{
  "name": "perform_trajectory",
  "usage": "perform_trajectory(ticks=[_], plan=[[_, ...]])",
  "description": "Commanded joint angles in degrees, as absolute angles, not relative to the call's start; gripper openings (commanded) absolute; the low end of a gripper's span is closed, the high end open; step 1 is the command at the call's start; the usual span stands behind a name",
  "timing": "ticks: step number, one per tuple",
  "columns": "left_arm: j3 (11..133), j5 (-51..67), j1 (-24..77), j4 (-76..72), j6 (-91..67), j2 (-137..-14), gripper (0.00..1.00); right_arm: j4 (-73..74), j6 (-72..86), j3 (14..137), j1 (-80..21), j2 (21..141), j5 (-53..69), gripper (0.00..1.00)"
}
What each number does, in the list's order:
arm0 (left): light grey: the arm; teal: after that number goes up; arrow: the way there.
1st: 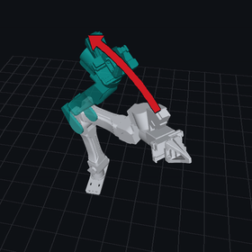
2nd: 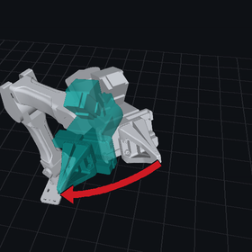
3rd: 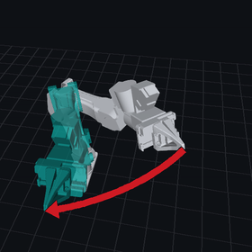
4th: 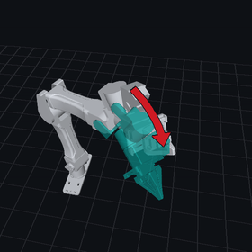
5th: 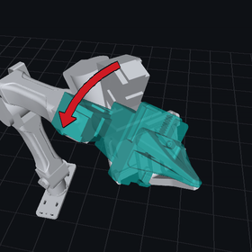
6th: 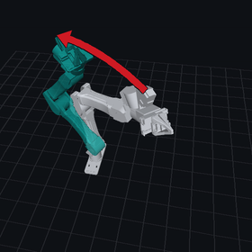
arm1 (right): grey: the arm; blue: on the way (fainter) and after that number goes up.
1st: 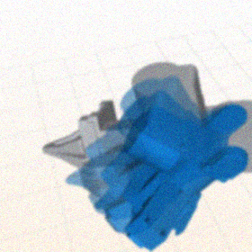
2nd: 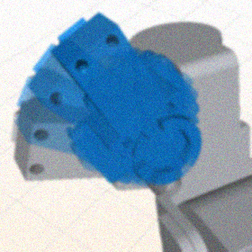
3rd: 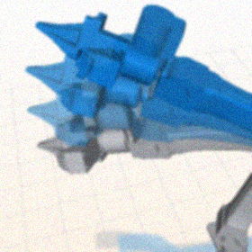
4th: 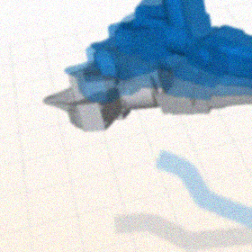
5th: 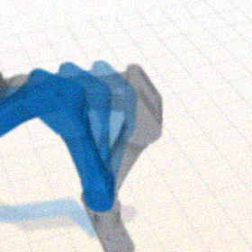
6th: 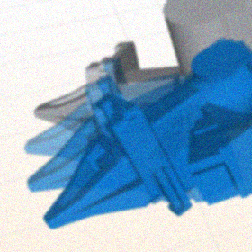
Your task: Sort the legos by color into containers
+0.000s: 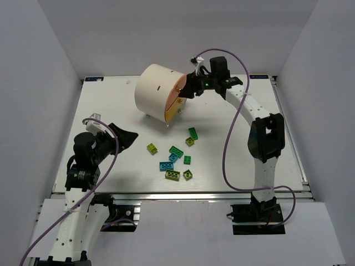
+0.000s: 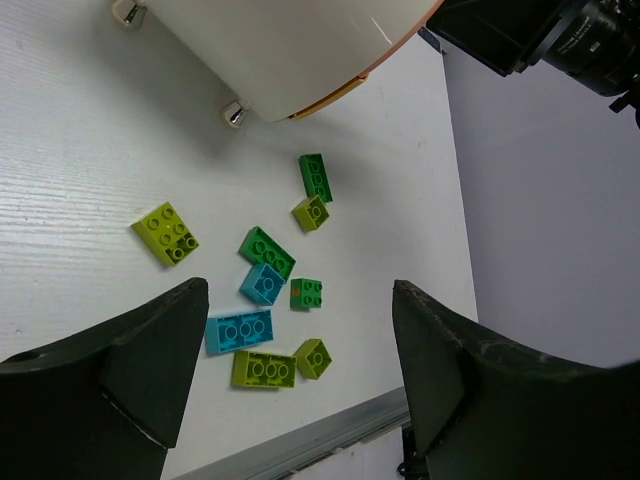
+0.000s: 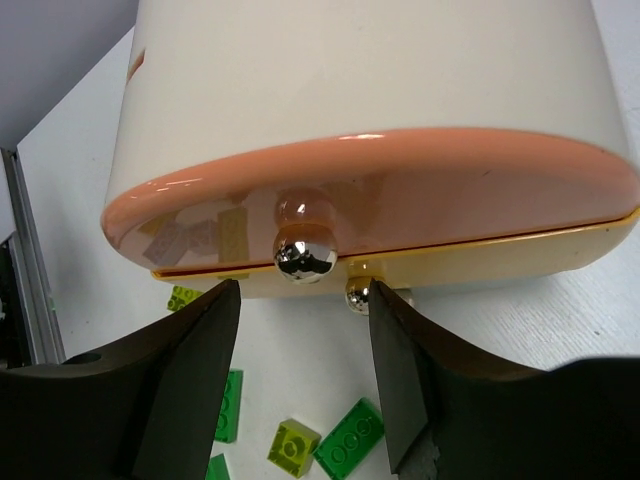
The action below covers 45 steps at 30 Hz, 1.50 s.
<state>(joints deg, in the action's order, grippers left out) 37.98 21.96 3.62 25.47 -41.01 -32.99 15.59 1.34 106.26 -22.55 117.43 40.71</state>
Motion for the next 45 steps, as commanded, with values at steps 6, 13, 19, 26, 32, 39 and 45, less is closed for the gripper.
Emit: perform_trajectory(ticks=[6,13,19,26,32,39,45], plan=[[37.5,21.9,4.0,25.2,-41.3,-33.1,0.83,12.3,0.9,111.4,-23.3,119.2,42.5,0.57],[37.0,22.3,4.0,24.3,-41.7,-33.7,0.83,10.9,1.1,111.9,-23.9,119.8,41.8,0.47],[36.2,22.9,4.0,23.2,-42.4,-33.8,0.84,8.3,0.3,109.7,-23.6,118.5,41.8,0.31],[33.7,25.3,4.5,20.4,-45.6,-36.1,0.85,6.3,-2.5,101.3,-22.5,113.1,41.4,0.27],[33.3,27.1,4.5,19.5,-46.3,-42.5,0.89,4.8,-2.5,91.7,-20.6,106.6,41.5,0.26],[35.4,25.1,5.0,21.0,-43.9,-51.8,0.93,4.4,-2.2,85.0,-18.5,102.4,42.1,0.28],[38.1,20.8,6.8,22.0,-42.4,-60.1,0.93,6.1,-3.7,84.5,-17.9,101.5,45.2,0.64]])
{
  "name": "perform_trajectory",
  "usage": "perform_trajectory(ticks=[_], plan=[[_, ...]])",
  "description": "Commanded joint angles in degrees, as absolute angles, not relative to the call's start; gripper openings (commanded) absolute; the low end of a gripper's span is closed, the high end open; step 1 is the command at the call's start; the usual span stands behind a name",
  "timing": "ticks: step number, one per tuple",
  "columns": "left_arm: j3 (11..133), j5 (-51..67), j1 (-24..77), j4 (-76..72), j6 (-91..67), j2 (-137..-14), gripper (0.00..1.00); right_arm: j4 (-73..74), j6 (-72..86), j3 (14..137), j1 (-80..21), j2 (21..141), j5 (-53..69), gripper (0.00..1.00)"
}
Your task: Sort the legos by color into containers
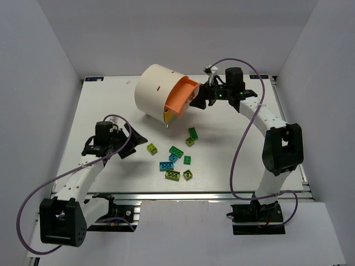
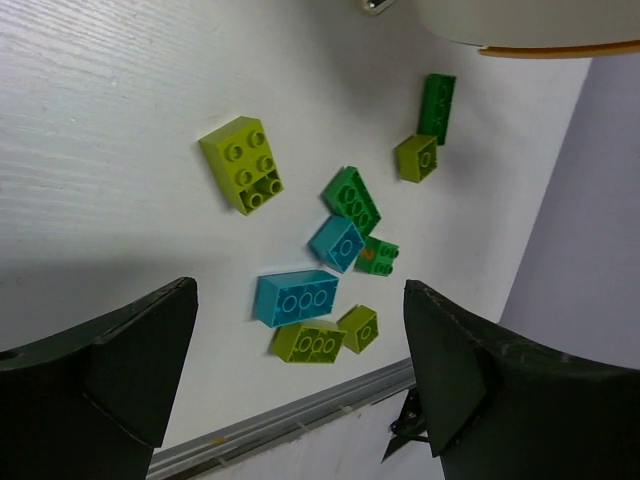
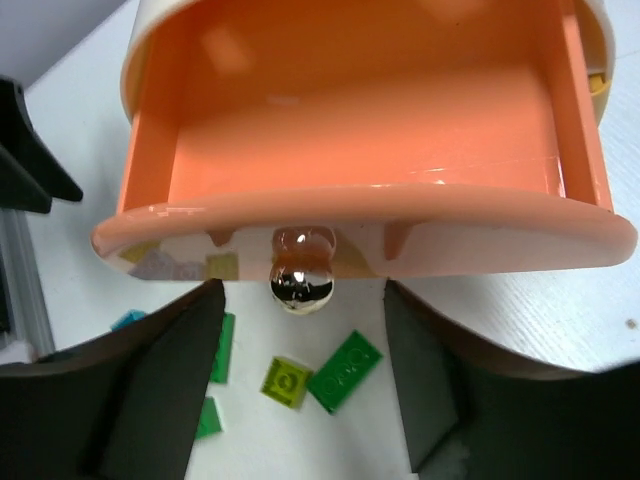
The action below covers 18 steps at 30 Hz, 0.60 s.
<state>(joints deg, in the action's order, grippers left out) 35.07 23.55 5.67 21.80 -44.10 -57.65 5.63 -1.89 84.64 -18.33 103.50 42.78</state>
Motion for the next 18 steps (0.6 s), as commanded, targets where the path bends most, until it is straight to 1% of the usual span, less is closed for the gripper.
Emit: perform_trajectory(ticks=[1,2,3,4,6,7,10,14,16,18], plan=[[38.5,20.3,7.8,22.2,-42.2,-61.3,0.93,6.8,-4.0,84.7,-18.0,101.7,46.0,0.73],[38.8,19.7,8.3,22.5,-42.2,-62.5,0.93,7.5,-4.3,85.2,-18.1,101.7,46.6,0.83],[40.0,18.4,8.9,22.9,-41.9,-63.4,0.93,8.7,-4.9,85.3,-18.0,101.6,46.9,0.85],[40.5,17.5,10.1,23.9,-41.8,-65.6,0.91,9.0,-5.4,85.3,-18.1,101.3,46.8,0.86],[41.8,15.4,11.4,25.0,-41.8,-67.4,0.87,9.8,-6.5,84.8,-17.8,100.7,46.3,0.86],[42.9,13.6,12.9,25.7,-41.9,-69.2,0.82,11.0,-7.1,84.4,-17.8,99.9,46.0,0.86],[45.4,9.5,15.2,27.5,-42.5,-72.1,0.72,12.7,-10.7,81.2,-17.7,97.0,44.4,0.84],[49.2,3.8,20.1,30.0,-44.3,-78.2,0.68,13.4,-14.6,75.1,-17.4,92.5,42.5,0.79],[50.7,1.3,21.6,31.5,-45.4,-80.1,0.67,13.8,-15.7,71.9,-17.5,90.0,41.5,0.78],[53.0,-3.0,23.7,32.7,-46.4,-83.0,0.7,14.1,-16.7,69.0,-17.1,87.6,41.0,0.78]])
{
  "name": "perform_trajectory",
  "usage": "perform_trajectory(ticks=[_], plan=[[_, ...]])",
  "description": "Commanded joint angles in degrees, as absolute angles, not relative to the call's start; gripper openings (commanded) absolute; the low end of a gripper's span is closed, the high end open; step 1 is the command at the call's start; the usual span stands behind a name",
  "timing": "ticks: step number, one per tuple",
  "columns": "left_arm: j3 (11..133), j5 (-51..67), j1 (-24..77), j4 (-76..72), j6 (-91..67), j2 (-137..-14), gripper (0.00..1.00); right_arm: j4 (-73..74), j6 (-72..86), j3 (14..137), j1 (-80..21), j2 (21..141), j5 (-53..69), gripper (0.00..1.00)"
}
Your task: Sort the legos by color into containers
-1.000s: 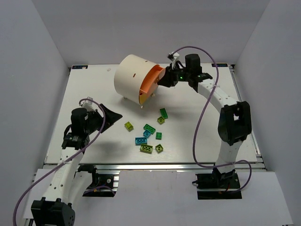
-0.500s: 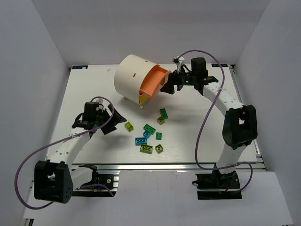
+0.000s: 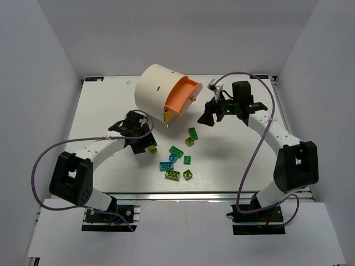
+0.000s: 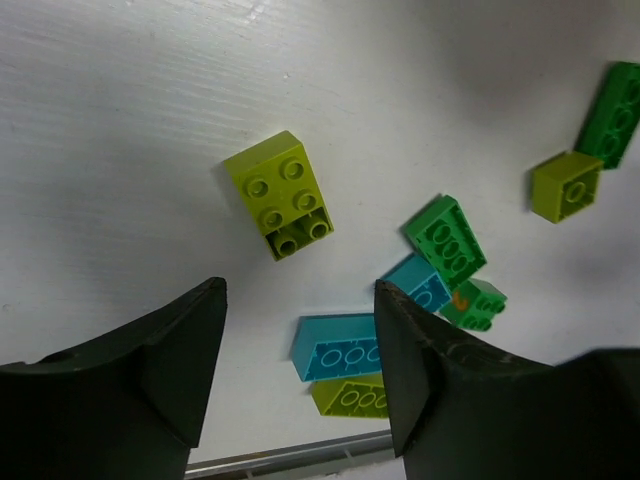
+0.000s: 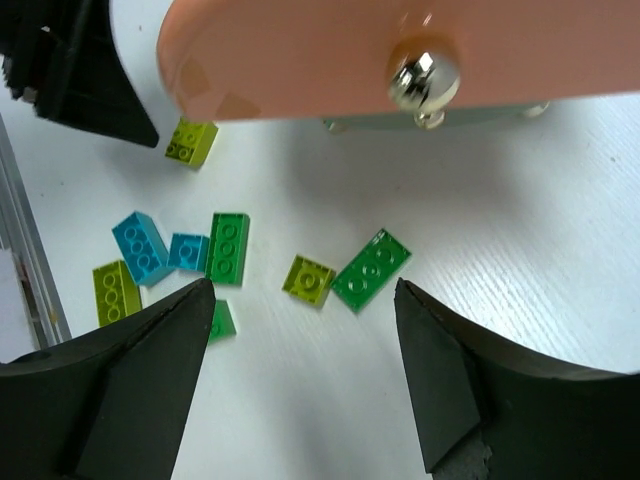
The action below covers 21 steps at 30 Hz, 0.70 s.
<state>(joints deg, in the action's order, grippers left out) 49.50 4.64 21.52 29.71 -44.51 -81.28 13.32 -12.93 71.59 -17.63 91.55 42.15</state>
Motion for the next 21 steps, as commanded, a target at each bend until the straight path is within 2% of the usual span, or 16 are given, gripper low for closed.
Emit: perform_trajectory(ticks=[1,6,12,15,19,20,21], plan=[[53.9,-4.0,24.4,33.9,-46.7,-84.2,0.71,14.0,-17.0,68.2,-17.1,86.9,40.9,0.78],[59.3,-11.2,28.0,37.0,-49.7,-90.4,0.8,13.9,-18.4,64.3,-17.1,82.5,40.9,0.81],[62.1,-15.5,30.8,37.1,-52.1,-96.5,0.77,14.0,-19.1,61.5,-17.1,79.5,41.1,0.84],[62.7,-16.9,31.9,37.0,-52.8,-98.4,0.67,14.0,-19.2,60.5,-17.0,78.6,41.3,0.84],[62.6,-18.3,32.4,37.6,-53.6,-99.6,0.42,14.0,-19.7,59.2,-17.1,77.2,41.7,0.83],[62.4,-18.5,32.4,37.9,-54.0,-99.3,0.32,14.1,-20.0,58.9,-17.1,76.8,41.9,0.83],[62.3,-18.6,33.0,38.4,-54.1,-99.0,0.28,14.2,-20.4,58.4,-17.1,76.1,42.0,0.83]])
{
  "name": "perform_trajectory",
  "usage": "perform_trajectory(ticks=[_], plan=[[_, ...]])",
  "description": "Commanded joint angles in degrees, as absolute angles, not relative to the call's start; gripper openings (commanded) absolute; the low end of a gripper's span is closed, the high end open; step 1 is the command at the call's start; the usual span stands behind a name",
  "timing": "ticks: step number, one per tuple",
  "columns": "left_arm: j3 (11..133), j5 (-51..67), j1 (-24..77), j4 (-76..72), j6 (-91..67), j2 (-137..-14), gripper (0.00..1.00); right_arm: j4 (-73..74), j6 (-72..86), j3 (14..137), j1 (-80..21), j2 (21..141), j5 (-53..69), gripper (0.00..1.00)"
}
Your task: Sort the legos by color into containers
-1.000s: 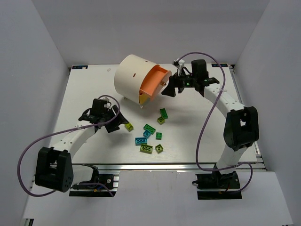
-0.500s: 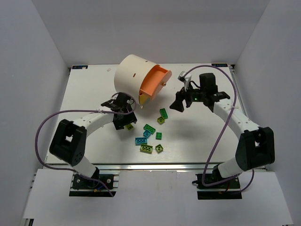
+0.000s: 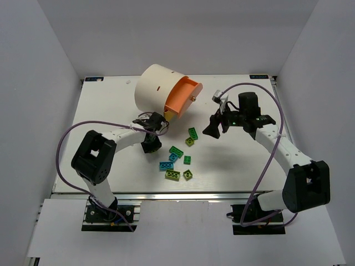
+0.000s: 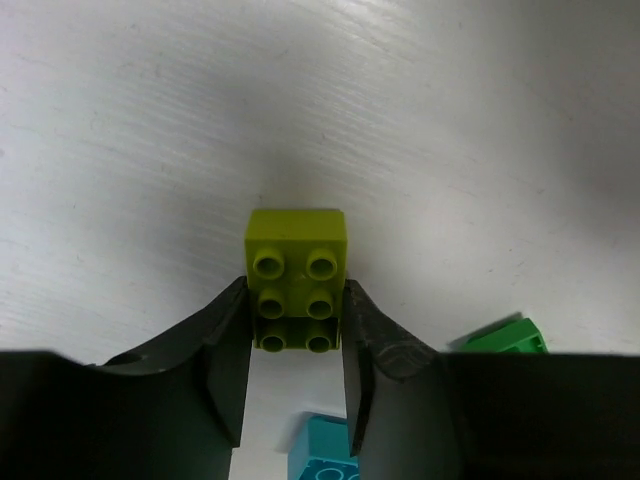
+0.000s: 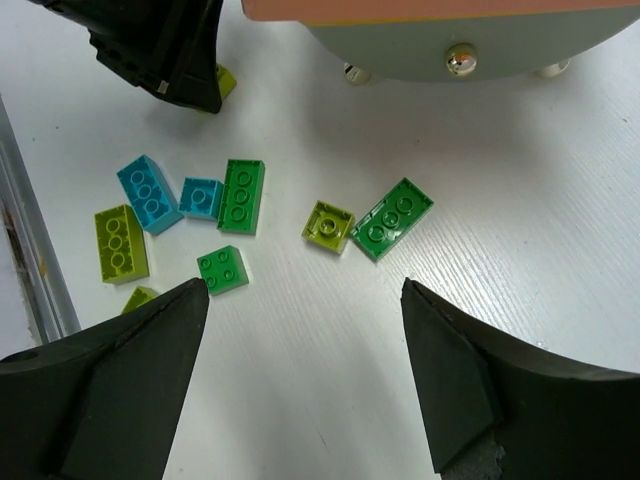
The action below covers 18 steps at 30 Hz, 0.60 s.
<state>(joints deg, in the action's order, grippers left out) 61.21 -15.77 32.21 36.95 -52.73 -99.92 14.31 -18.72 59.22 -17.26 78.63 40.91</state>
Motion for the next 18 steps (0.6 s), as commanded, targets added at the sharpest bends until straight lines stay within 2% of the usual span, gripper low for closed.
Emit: perform_trajectory(ticks=[1,2,6,8,9,12,13,15,16,18], plan=[[62.1,-18.8,33.0,38.7,-54.1,-98.4,0.25,14.5,-21.6,58.0,-17.2,75.9,42.3,0.83],[61.9,-18.7,33.0,38.9,-54.1,-96.4,0.2,15.4,-22.4,57.8,-17.2,75.4,43.0,0.82],[59.6,-16.4,34.3,36.2,-50.0,-85.7,0.12,22.0,-31.4,56.2,-17.4,72.6,46.7,0.72],[56.0,-10.6,34.9,31.4,-44.3,-79.2,0.12,26.1,-39.6,55.5,-17.7,71.7,50.1,0.54],[54.9,-8.5,35.4,26.5,-42.8,-72.7,0.12,30.6,-42.1,54.8,-17.7,71.4,51.0,0.38],[55.0,-4.7,35.4,22.2,-38.5,-64.5,0.08,37.5,-49.6,53.7,-18.5,71.2,52.9,0.19],[56.3,-4.3,35.4,22.1,-35.8,-63.8,0.06,38.6,-50.9,53.1,-18.9,71.1,53.2,0.17],[61.2,-4.0,35.4,22.1,-33.9,-64.4,0.05,39.6,-53.3,52.5,-19.9,70.8,53.5,0.22],[63.0,-3.7,35.4,21.6,-31.8,-65.1,0.05,39.6,-53.9,51.6,-20.6,70.6,53.6,0.32],[67.9,-2.2,35.4,19.4,-29.8,-67.2,0.05,38.9,-55.1,51.0,-21.6,70.1,53.4,0.42]])
